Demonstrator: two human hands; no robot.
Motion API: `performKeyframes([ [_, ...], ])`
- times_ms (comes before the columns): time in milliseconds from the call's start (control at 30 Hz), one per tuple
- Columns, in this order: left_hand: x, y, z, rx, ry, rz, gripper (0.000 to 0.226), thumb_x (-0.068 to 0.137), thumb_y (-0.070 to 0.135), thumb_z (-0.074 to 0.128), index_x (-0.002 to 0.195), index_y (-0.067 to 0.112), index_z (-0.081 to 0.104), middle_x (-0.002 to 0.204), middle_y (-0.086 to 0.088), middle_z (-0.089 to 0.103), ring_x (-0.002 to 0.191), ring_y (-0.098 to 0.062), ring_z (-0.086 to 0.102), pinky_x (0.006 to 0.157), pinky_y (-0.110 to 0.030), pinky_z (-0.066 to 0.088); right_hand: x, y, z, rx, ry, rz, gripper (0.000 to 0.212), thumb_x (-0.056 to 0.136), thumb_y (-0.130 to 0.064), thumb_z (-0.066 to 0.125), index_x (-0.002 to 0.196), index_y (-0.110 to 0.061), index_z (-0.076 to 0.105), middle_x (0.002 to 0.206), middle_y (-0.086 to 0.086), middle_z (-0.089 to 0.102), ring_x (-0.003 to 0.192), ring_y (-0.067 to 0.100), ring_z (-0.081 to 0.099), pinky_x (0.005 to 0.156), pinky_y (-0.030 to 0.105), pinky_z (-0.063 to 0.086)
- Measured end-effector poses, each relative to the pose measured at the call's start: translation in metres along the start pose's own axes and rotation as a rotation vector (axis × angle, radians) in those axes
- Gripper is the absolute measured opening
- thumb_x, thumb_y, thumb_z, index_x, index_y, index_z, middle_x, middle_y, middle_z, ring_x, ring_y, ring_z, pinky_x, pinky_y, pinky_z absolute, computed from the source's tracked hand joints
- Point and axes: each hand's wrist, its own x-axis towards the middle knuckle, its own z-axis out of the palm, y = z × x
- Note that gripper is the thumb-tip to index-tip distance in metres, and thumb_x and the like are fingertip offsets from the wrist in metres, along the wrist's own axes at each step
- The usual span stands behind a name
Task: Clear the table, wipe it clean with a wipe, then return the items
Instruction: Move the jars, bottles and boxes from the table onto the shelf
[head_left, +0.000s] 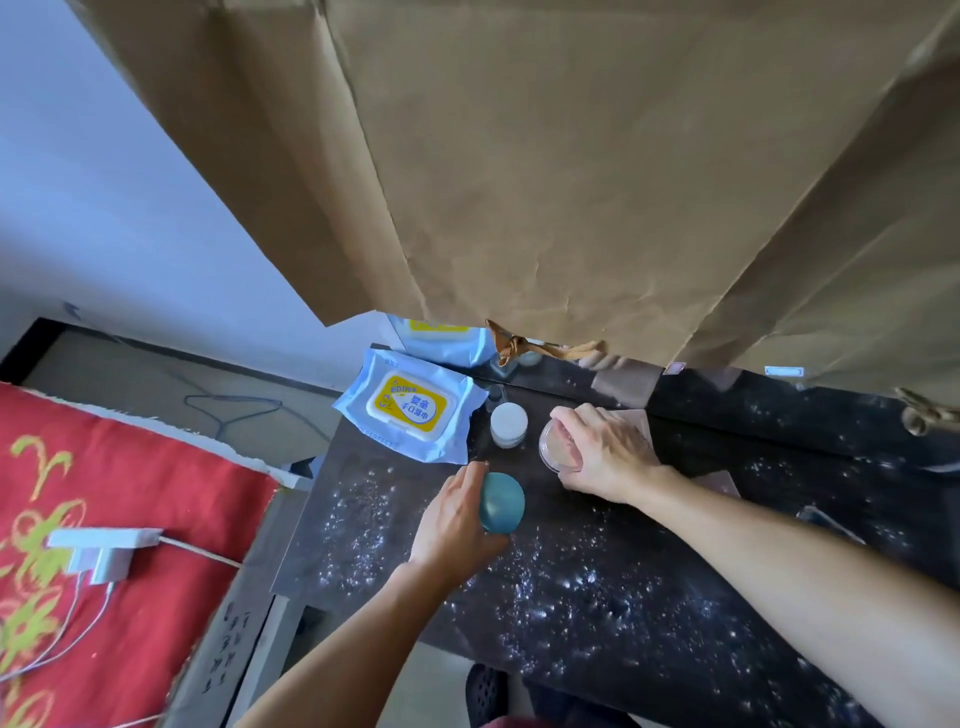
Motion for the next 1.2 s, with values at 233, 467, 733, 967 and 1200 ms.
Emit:
performKeyframes([
  [233,-0.035,0.018,-0.025,-0.061,0.055,0.158,0.061,0.059,0.03,0.077,0.108,0.016,0.043,0.096,0.002,0.057,0.086,-0.026,0.053,0.072,-0.036,0.046,-0.094,-0.012,-0.016,0.011,0.118,0.202,0.071,0.065,-0.042,0.071,0.126,-0.026,0.038,0.11,0.003,0.054,0.099,0.028,0.057,0.074,0.031,0.041],
  [467,-0.062,0.071,-0.008,-0.056,-0.004,0.37,0.059,0.059,0.034,0.077,0.105,0.02,0.042,0.097,0.002,0.058,0.085,-0.023,0.054,0.068,-0.031,0.043,-0.218,-0.007,-0.018,0.07,0.218,0.426,0.083,0.06,-0.051,0.071,0.13,-0.03,0.032,0.124,0.002,0.055,0.102,0.025,0.059,0.08,0.034,0.051],
  [733,-0.1,0.185,0.044,-0.014,-0.119,0.589,0.069,0.065,0.036,0.078,0.118,0.025,0.036,0.11,-0.001,0.055,0.096,-0.022,0.053,0.08,-0.033,0.047,-0.357,0.041,-0.032,0.022,0.353,0.684,0.082,0.058,-0.051,0.067,0.131,-0.028,0.037,0.115,-0.001,0.056,0.104,0.022,0.058,0.089,0.031,0.047],
  [967,-0.134,0.302,0.123,-0.034,-0.152,0.692,0.063,0.063,0.032,0.077,0.115,0.02,0.042,0.103,0.0,0.056,0.094,-0.022,0.054,0.074,-0.03,0.042,-0.47,0.121,-0.026,0.044,0.354,0.798,0.082,0.057,-0.046,0.064,0.133,-0.025,0.04,0.105,0.002,0.055,0.097,0.025,0.058,0.081,0.034,0.049],
  [1200,-0.165,0.388,0.203,-0.008,-0.194,0.662,0.065,0.063,0.034,0.078,0.113,0.026,0.037,0.108,0.004,0.054,0.095,-0.017,0.054,0.075,-0.03,0.049,-0.556,0.205,-0.025,0.074,0.36,0.868,0.082,0.062,-0.046,0.062,0.137,-0.028,0.036,0.114,0.001,0.053,0.102,0.025,0.056,0.081,0.033,0.047],
])
